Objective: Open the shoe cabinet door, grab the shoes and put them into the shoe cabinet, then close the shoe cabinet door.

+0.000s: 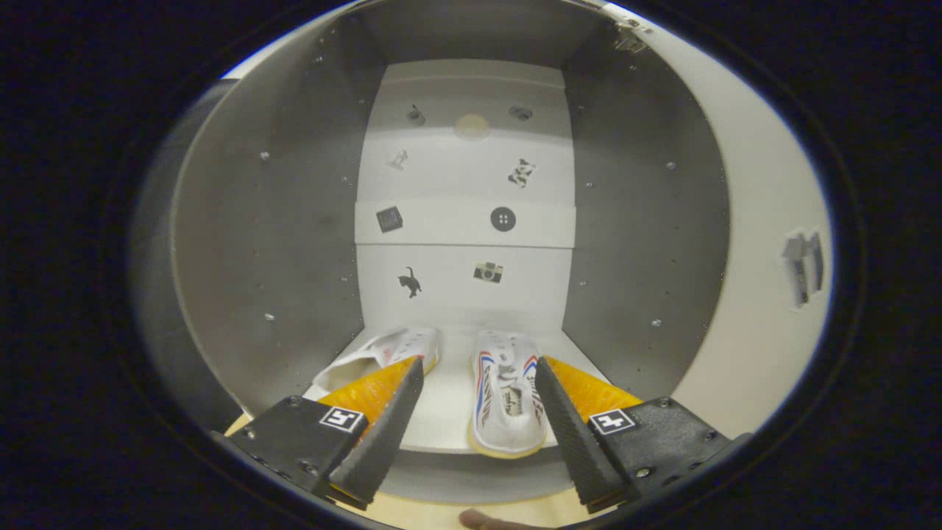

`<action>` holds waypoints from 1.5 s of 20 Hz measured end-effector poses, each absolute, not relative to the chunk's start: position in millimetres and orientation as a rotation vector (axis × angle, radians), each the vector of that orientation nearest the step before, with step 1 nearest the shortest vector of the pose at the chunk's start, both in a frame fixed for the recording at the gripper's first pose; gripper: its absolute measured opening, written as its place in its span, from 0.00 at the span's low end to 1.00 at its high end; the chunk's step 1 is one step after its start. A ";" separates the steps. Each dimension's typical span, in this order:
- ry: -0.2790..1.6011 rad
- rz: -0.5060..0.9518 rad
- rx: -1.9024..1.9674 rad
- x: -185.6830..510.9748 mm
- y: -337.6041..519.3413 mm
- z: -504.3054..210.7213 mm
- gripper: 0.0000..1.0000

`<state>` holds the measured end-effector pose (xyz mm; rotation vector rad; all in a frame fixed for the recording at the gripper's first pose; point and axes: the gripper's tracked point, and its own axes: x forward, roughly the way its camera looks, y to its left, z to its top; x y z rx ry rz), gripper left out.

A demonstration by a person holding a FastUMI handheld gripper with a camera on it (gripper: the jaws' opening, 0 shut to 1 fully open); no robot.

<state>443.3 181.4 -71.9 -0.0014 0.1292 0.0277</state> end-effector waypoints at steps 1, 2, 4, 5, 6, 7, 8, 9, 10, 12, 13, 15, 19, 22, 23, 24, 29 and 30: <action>0.115 0.040 0.007 429.4 186.8 -67.9 0.98; 0.105 0.043 0.001 410.6 187.7 -63.9 0.99; 0.059 0.046 -0.036 379.5 190.6 -50.2 0.99; 0.039 0.039 -0.055 362.4 189.9 -44.7 0.99; 0.025 0.042 -0.060 344.1 191.5 -38.4 0.99; 0.008 0.048 -0.064 322.6 192.5 -31.8 0.99; -0.011 0.050 -0.058 304.6 191.6 -23.0 0.99; -0.037 0.047 -0.059 282.1 186.9 -12.3 0.99; -0.063 0.043 -0.062 260.4 181.5 -1.4 0.99; -0.081 0.054 -0.050 219.9 175.7 12.5 0.99; -0.068 0.068 -0.043 197.3 172.3 15.4 0.99; -0.030 0.112 -0.016 158.2 167.2 22.5 0.99; -0.001 0.201 0.017 84.0 139.7 50.0 1.00; 0.001 0.237 -0.017 39.5 108.4 57.7 1.00; 0.012 0.250 -0.031 23.7 96.7 56.6 1.00; 0.023 0.263 -0.033 9.4 83.6 54.2 1.00; 0.045 0.210 -0.044 -25.9 -1.5 48.5 1.00; 0.045 0.198 -0.050 -28.2 -17.1 48.3 1.00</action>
